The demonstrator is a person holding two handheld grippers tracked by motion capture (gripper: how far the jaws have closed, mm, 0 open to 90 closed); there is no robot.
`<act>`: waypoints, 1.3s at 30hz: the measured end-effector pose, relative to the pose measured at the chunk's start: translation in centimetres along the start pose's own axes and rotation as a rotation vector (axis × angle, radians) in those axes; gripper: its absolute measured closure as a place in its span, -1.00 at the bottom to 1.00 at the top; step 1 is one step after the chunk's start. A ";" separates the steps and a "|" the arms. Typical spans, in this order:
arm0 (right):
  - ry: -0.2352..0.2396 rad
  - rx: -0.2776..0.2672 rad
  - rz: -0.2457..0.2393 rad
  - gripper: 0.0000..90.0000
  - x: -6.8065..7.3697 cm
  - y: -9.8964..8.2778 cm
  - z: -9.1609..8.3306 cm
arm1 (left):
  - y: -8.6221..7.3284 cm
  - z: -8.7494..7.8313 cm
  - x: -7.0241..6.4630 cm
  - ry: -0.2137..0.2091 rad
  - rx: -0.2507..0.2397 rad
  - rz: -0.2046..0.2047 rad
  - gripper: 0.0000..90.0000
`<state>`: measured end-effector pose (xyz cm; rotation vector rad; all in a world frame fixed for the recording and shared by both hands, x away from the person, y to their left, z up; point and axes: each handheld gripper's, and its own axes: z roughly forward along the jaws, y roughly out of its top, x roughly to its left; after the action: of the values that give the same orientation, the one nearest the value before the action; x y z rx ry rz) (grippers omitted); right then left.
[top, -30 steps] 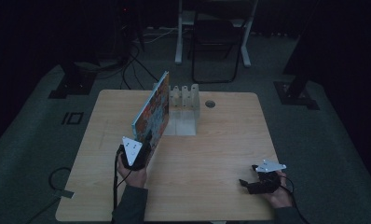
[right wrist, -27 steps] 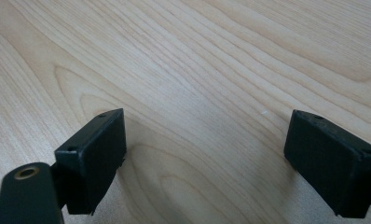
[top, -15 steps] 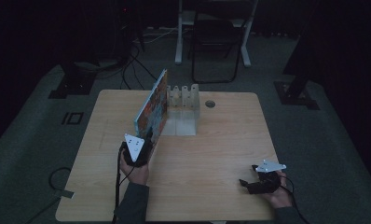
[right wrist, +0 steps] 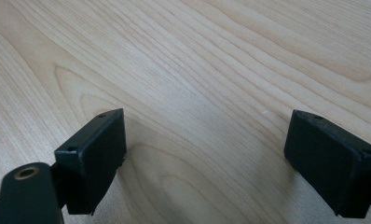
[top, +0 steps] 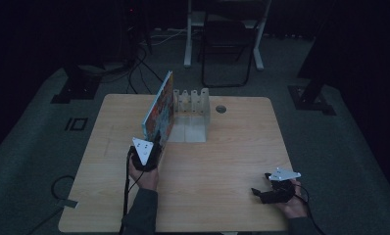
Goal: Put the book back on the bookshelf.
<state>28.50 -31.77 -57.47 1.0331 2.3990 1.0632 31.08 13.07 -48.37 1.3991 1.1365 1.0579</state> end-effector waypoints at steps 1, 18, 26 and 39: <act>0.000 0.000 0.000 -0.73 0.0 0.0 0.0 | 0.0 0.1 -0.1 0.002 0.000 -0.003 0.80; 0.000 0.000 0.000 -0.73 0.0 0.0 0.0 | -0.6 1.1 -0.6 0.016 -0.015 0.003 0.80; 0.000 0.000 0.001 -0.73 0.0 0.0 0.0 | -0.7 1.4 -0.5 0.028 -0.012 0.005 0.80; 0.000 0.000 0.001 -0.73 0.0 0.0 0.0 | -0.9 1.9 -0.9 0.042 -0.023 0.023 0.80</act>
<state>28.50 -31.77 -57.47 1.0339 2.3990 1.0632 32.66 11.88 -49.53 1.3806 1.1377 1.1185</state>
